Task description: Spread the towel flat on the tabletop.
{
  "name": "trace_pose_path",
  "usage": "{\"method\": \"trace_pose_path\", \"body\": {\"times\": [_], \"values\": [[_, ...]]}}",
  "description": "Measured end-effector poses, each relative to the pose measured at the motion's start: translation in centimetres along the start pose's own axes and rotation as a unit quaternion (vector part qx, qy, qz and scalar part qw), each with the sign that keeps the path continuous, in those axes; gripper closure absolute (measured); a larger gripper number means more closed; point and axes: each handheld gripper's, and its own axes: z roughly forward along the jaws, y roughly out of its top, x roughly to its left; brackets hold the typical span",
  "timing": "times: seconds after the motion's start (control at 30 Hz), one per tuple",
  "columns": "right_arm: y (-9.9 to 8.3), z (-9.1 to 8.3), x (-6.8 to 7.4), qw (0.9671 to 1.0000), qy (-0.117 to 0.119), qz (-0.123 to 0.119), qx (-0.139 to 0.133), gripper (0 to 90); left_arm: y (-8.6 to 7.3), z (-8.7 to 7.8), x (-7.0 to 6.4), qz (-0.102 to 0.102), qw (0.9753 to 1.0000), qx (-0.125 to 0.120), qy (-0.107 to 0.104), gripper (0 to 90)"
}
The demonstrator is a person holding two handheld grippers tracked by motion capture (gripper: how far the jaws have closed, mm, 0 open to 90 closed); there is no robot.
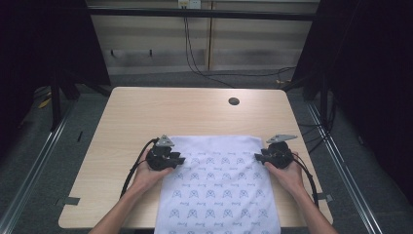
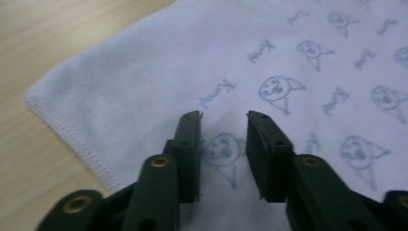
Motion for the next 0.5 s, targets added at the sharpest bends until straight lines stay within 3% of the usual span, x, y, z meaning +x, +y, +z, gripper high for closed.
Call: {"method": "trace_pose_path", "body": {"times": [0.1, 0.23, 0.3, 0.4, 0.5], "values": [[-0.1, 0.0, 0.1, 1.0, 0.008, -0.001, -0.005, 62.8, -0.6, -0.6, 0.5, -0.015, 0.9999, 0.001, -0.008, 87.4], [-0.3, -0.5, 1.0, 0.9995, 0.025, -0.018, 0.006, 73.3, -1.7, -1.5, 0.9, -0.052, 0.9975, -0.007, -0.047, 87.8], [-0.6, -0.9, 1.7, 0.9991, 0.034, -0.024, 0.011, 78.7, -2.2, -2.1, 0.5, -0.049, 0.997, -0.001, -0.06, 87.6], [-1.3, -1.7, 2.8, 0.998, 0.052, -0.029, 0.018, 79.4, -3.1, -3.3, -0.3, -0.048, 0.9957, 0.01, -0.079, 86.6], [-2.0, -2.5, 3.6, 0.9972, 0.056, -0.045, 0.023, 71.3, -3.5, -4.3, -0.6, -0.049, 0.9953, 0.013, -0.083, 74.9]]}}
